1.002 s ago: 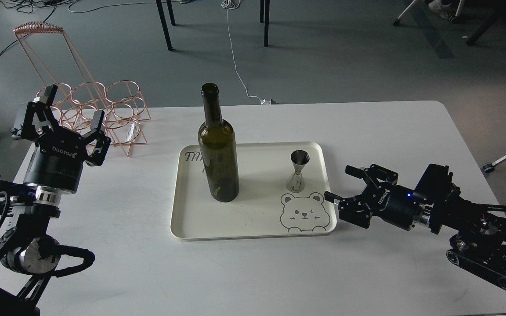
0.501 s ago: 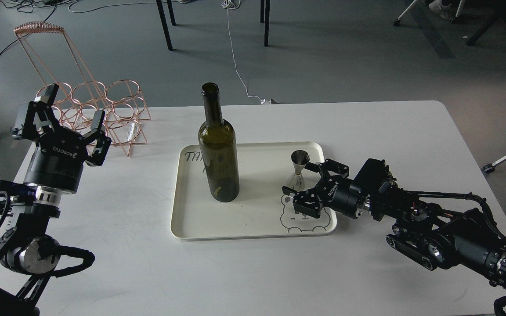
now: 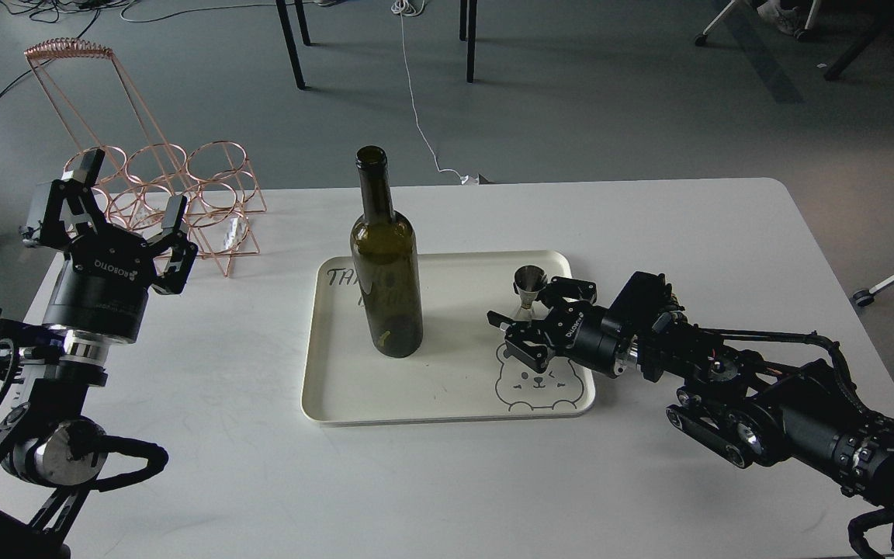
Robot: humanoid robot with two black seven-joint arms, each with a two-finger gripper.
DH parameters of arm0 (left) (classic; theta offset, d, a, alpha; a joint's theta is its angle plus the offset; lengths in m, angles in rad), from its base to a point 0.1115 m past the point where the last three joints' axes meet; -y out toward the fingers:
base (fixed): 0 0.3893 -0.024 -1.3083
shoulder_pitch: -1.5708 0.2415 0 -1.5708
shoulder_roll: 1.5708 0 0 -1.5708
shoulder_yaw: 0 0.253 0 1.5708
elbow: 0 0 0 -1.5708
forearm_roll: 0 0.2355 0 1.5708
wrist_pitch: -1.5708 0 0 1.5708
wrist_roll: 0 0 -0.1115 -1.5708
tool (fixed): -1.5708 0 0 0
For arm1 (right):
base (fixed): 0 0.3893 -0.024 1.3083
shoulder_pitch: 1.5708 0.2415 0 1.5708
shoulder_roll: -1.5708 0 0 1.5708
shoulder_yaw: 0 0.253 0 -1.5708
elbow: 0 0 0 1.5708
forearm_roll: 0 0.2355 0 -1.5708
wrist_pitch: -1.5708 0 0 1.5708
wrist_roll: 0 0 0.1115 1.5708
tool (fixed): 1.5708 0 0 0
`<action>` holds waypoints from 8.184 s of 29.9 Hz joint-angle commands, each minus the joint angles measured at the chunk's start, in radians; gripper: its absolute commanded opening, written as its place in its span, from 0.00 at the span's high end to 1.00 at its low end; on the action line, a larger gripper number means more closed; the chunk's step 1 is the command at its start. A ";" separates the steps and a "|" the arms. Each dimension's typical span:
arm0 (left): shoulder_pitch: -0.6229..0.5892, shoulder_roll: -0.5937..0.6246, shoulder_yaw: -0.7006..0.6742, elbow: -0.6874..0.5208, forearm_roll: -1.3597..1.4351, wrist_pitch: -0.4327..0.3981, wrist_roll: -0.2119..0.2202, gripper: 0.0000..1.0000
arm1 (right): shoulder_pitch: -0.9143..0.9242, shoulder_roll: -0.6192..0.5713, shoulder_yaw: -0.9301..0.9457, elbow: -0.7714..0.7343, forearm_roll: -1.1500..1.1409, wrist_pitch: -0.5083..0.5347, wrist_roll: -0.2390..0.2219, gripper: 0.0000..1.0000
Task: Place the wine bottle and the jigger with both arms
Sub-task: 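Reach the right gripper to the jigger and close around it, then lift the jigger with the right gripper and carry it off the tray, then release the jigger on the table and raise the right gripper, then reach the left gripper to the wine bottle neck and grasp it, then lift the wine bottle with the left gripper toward the copper rack, then lower the bottle into the copper wine rack with the left gripper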
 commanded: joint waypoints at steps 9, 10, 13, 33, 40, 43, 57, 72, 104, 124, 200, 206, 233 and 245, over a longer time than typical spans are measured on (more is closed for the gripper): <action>-0.001 0.000 0.000 -0.006 0.001 0.000 0.000 0.02 | 0.005 0.005 0.035 0.005 0.009 0.000 0.000 0.76; 0.001 0.000 0.000 -0.006 0.001 0.000 0.000 0.02 | 0.007 0.003 0.055 0.008 0.009 0.000 0.000 0.76; 0.001 0.000 0.000 -0.006 0.001 0.000 0.000 0.02 | 0.008 -0.003 0.116 0.014 0.012 0.000 0.000 0.76; 0.001 0.000 -0.002 -0.015 0.001 -0.002 0.000 0.02 | -0.211 -0.340 0.316 0.131 0.140 0.000 0.000 0.74; 0.001 0.000 0.000 -0.023 0.001 -0.002 0.000 0.02 | -0.231 -0.367 0.318 0.123 0.144 0.000 0.000 0.74; 0.001 0.000 0.000 -0.023 0.001 -0.002 0.000 0.02 | -0.237 -0.367 0.316 0.120 0.146 0.000 0.000 0.74; 0.001 0.002 0.000 -0.034 0.002 -0.003 0.000 0.02 | -0.263 -0.367 0.316 0.117 0.149 0.000 0.000 0.63; 0.001 0.002 0.000 -0.058 0.002 -0.003 0.000 0.02 | -0.268 -0.451 0.305 0.152 0.173 0.000 0.000 0.06; 0.036 0.008 0.000 -0.129 0.126 -0.003 0.000 0.02 | -0.003 -0.690 0.259 0.887 1.282 0.000 0.000 0.02; -0.031 0.273 0.000 -0.296 1.335 0.011 0.000 0.02 | -0.004 -0.284 0.264 0.496 1.635 0.355 0.000 0.01; -0.723 0.284 0.366 -0.023 1.529 0.081 0.000 0.85 | -0.065 -0.299 0.295 0.499 1.632 0.329 0.000 0.01; -0.844 0.431 0.372 0.052 1.398 0.075 0.000 0.85 | -0.067 -0.298 0.295 0.499 1.631 0.329 0.000 0.01; -0.903 0.477 0.446 0.408 1.395 0.080 0.000 0.84 | -0.082 -0.298 0.295 0.499 1.626 0.318 0.000 0.01; -0.903 0.451 0.446 0.448 1.394 0.081 0.000 0.84 | -0.084 -0.296 0.293 0.499 1.625 0.318 0.000 0.01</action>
